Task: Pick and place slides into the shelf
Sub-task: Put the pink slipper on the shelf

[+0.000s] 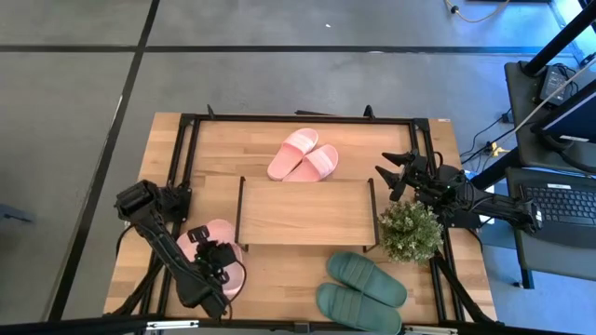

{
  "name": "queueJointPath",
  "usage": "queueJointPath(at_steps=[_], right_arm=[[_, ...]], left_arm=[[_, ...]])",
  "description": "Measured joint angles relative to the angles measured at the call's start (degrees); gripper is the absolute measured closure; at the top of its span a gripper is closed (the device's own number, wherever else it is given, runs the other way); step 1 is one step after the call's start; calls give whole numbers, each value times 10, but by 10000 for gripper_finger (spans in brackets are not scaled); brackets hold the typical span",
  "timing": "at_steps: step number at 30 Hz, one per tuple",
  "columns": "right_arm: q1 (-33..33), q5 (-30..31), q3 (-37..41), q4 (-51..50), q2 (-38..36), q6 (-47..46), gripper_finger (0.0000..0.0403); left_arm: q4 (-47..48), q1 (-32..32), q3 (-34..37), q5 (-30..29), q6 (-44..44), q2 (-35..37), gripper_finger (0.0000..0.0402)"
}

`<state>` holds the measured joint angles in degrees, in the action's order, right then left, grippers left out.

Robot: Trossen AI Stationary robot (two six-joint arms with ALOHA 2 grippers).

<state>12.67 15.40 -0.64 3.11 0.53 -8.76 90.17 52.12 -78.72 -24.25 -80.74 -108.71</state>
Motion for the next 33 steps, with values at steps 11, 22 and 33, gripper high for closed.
queueJointPath(at_steps=[11, 22, 33], right_arm=[[0, 0, 0, 0, 0, 0, 121], [0, 0, 0, 0, 0, -2, 121], [0, 0, 0, 0, 0, -2, 121]], left_arm=[[-1, -1, -72, 67, 46, 2, 399], [-1, -2, -201, 67, 79, 2, 399], [-1, -22, -350, 128, 99, 2, 399]])
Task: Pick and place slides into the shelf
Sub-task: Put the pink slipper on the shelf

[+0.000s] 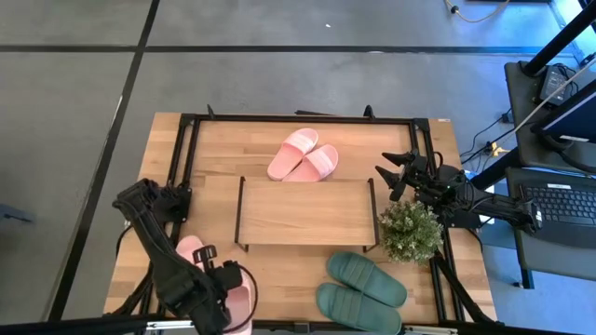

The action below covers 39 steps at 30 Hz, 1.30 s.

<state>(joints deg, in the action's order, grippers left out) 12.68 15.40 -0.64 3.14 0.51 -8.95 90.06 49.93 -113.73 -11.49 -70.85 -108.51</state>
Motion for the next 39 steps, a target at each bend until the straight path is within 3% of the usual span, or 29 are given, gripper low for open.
queueJointPath(at_steps=[5, 12, 20, 27, 39], right_arm=[[0, 0, 0, 0, 0, 0, 121], [0, 0, 0, 0, 0, 0, 121], [0, 0, 0, 0, 0, 0, 121], [0, 0, 0, 0, 0, 0, 121], [0, 0, 0, 2, 0, 0, 121]], left_arm=[[-12, -11, -63, -62, 73, 0, 399], [-8, -45, -123, -200, 266, 0, 399], [-3, -133, -88, -347, 462, -2, 399], [-62, -222, -13, -462, 488, -2, 399], [-345, -306, 78, -476, 589, -3, 399]])
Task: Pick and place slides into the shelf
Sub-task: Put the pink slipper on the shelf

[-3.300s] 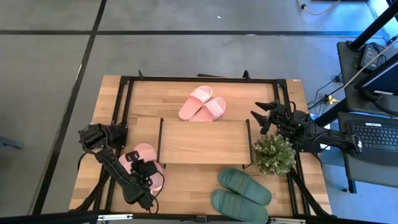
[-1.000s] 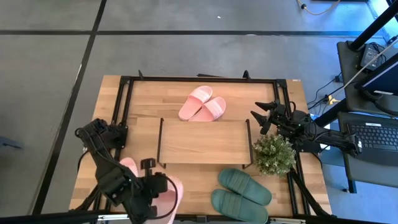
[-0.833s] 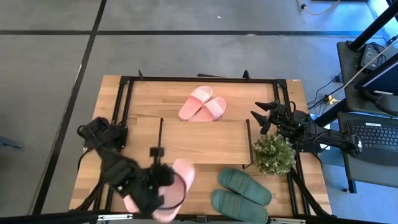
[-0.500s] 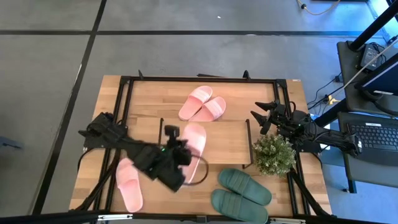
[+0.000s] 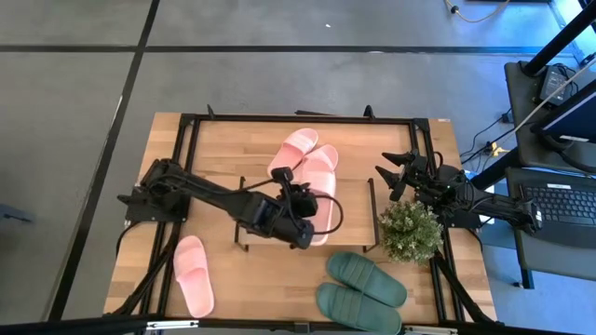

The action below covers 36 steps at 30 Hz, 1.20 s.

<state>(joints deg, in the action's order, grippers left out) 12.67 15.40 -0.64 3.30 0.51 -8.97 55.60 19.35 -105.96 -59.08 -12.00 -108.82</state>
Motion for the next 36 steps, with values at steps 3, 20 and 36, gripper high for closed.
queueJointPath(at_steps=[3, 20, 36], right_arm=[[0, 0, 0, 0, 0, 0, 121], [0, 0, 0, 7, 0, -13, 121], [0, 0, 0, 7, 0, -11, 121]], left_arm=[[-29, 0, 7, -13, 18, -10, 399], [-64, -6, 9, -21, 1, -74, 399], [-65, -10, 9, 14, 4, -80, 348]])
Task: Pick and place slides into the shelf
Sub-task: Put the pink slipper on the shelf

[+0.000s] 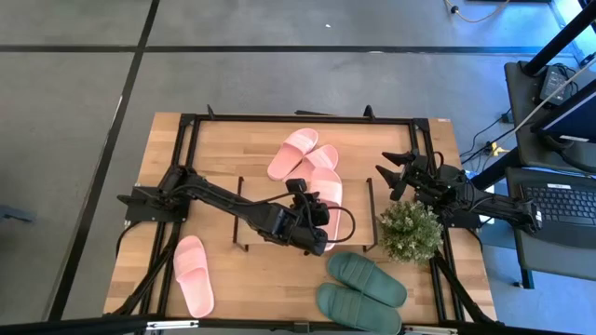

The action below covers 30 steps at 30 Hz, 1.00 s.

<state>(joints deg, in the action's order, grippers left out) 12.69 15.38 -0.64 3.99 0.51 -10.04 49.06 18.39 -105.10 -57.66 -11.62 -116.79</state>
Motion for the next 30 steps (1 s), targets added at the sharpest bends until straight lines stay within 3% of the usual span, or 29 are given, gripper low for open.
queueJointPath(at_steps=[14, 25, 30], right_arm=[[0, 0, 0, 0, 0, 0, 121], [0, 0, 0, 0, 0, 0, 121], [0, 0, 0, 0, 0, 0, 121]], left_arm=[[1, 0, 0, 4, 2, 0, 299], [-1, 2, 0, 4, 17, 0, 216], [-5, 7, 0, 1, 17, 1, 203]])
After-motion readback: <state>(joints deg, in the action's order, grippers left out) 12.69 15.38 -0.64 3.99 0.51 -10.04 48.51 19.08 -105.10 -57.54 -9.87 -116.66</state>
